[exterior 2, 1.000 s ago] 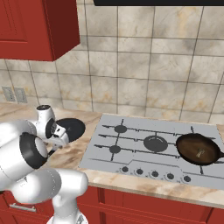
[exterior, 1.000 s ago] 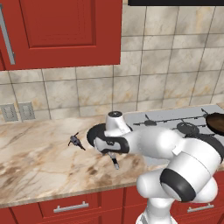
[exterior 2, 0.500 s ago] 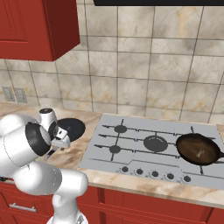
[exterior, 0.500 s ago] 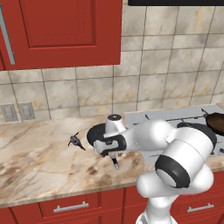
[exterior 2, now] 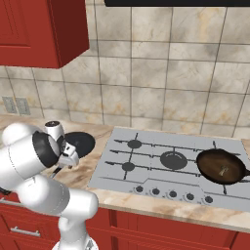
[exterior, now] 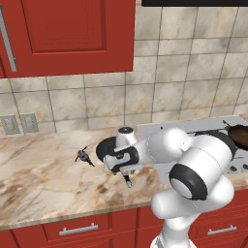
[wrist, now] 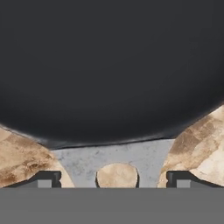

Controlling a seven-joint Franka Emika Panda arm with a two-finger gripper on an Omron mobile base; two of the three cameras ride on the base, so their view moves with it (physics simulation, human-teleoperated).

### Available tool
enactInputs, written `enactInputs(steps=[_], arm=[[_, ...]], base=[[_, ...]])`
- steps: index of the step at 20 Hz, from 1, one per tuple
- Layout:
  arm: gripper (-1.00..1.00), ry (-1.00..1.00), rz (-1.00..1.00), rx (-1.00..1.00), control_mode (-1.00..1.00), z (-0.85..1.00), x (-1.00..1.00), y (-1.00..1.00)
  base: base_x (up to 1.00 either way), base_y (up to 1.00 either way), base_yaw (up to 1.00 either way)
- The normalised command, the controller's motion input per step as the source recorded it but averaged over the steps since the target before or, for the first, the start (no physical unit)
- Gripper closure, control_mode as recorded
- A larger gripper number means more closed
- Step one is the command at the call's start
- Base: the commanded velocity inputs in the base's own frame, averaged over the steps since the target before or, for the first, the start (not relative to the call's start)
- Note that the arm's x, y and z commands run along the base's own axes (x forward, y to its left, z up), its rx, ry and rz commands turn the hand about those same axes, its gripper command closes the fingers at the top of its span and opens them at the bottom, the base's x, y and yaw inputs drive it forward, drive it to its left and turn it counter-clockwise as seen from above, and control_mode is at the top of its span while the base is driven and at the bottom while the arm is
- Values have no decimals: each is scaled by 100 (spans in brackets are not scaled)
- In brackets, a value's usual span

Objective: Place both pans onto different burners. Then place the mushroom and the fish on different pans.

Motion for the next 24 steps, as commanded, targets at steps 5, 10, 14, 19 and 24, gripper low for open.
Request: enactInputs(steps=[5,10,14,19,24], arm=[[100,1,0,0,-100,0,0,0],[100,-2,0,0,-100,0,0,0],[100,-8,-2,0,-100,17,-8,0],[100,-5,-8,1,-100,35,-7,-6],[100,2,-12,3,-100,31,0,-23]], base=[[0,0,0],[0,0,0],[0,0,0],[0,0,0],[0,0,0]])
